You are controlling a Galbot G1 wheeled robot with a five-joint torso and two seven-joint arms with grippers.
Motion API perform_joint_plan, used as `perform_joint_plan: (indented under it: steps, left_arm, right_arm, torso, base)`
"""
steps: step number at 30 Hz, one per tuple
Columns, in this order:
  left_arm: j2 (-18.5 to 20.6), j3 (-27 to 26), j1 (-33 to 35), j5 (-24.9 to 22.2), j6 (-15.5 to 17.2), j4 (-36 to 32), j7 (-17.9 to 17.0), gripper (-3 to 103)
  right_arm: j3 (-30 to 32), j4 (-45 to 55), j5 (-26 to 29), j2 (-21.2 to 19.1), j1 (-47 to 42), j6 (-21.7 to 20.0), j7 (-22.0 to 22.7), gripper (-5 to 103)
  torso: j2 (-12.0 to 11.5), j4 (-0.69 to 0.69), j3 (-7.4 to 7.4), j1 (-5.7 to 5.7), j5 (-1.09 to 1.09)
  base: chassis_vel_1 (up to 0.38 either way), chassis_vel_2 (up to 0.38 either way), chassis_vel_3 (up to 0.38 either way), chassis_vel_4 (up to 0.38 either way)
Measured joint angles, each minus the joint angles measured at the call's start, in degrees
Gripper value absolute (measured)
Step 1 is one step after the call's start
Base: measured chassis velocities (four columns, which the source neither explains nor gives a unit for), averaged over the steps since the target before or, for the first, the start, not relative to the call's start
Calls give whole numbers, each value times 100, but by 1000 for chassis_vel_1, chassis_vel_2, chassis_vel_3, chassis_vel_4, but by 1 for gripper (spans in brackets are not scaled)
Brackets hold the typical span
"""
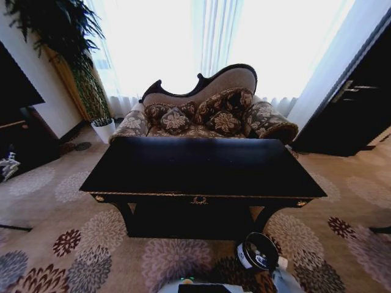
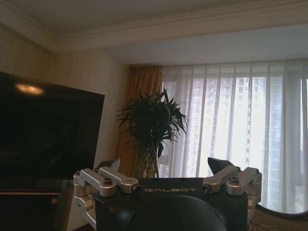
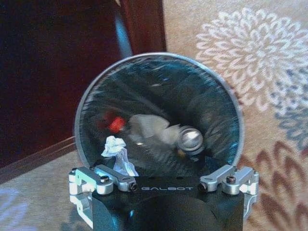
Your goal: Move to the front of the table and place the trash on the table into the trash bin.
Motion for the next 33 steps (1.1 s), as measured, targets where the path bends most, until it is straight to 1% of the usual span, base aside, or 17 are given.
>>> perform_joint_plan:
  steps: [7,9,14,18,19,20,21,22,23,25,26,27,28,30,31,32,33]
  left_arm:
    - [35,-10,-34,-22,-5,65,0,100]
    - [34,6,-44,-22,-8,75,0,100]
    - [34,23,-69,-22,-10,77,0,100]
    - [41,23,-76,-23,-11,95,0,100]
    - [41,23,-79,-23,-12,101,1,100]
    - [41,23,-82,-23,-13,106,1,100]
    - [41,26,-86,-23,-13,108,1,100]
    - [41,26,-86,-23,-13,108,1,100]
    - [36,39,-91,-23,-15,108,1,100]
    - [28,53,-95,-21,-15,105,2,100]
    - [24,55,-95,-19,-15,101,2,100]
    - [24,55,-95,-19,-15,101,2,100]
    - [22,55,-94,-18,-16,101,2,100]
    - [22,51,-90,-16,-18,101,3,100]
    - [21,46,-88,-16,-18,102,2,100]
    - [21,46,-88,-16,-18,102,2,100]
    - [19,45,-86,-16,-19,100,2,100]
  right_arm:
    - [-52,204,516,77,-94,-207,77,100]
    - [-57,318,763,79,-141,-358,155,100]
    - [-73,348,472,53,-156,-358,201,100]
    - [-74,407,656,50,-157,-374,244,100]
    - [-79,453,803,52,-155,-398,328,100]
    - [-86,447,750,56,-140,-344,382,100]
    - [-91,347,439,59,-96,-88,358,100]
    - [-91,347,439,59,-96,-88,358,100]
    - [-91,218,3,56,-35,380,188,100]
    - [-101,350,-144,76,-25,403,328,100]
    - [-105,369,-353,76,0,535,380,100]
    - [-105,369,-353,76,0,535,380,100]
    - [-92,324,-657,66,32,713,386,100]
    - [60,56,-1673,-11,154,1300,203,100]
    - [112,13,-1950,-48,173,1469,101,100]
    - [112,13,-1950,-48,173,1469,101,100]
    - [149,87,-2143,-55,154,1572,81,100]
  torso:
    - [0,0,0,0,-2]
    - [0,0,0,0,-1]
    - [0,0,0,0,-2]
    - [0,0,0,0,-1]
    - [0,0,0,0,-2]
    - [0,0,0,0,-2]
    - [0,0,0,0,1]
    - [0,0,0,0,1]
    - [0,0,0,0,-3]
    - [0,-1,0,0,0]
    - [0,1,0,0,4]
    - [0,1,0,0,4]
    - [0,1,0,0,3]
    - [0,1,0,0,-3]
    - [0,1,0,0,-9]
    - [0,1,0,0,-9]
    - [0,-1,0,0,-3]
  base:
    - [0,0,0,0]
    - [0,0,0,0]
    - [0,0,0,0]
    - [0,0,0,0]
    - [0,0,0,0]
    - [0,0,0,0]
    - [0,0,0,0]
    - [0,0,0,0]
    - [0,0,0,0]
    - [0,0,0,0]
    - [0,0,0,0]
    - [0,0,0,0]
    - [0,0,0,0]
    - [0,0,0,0]
    - [0,0,0,0]
    - [0,0,0,0]
    - [0,0,0,0]
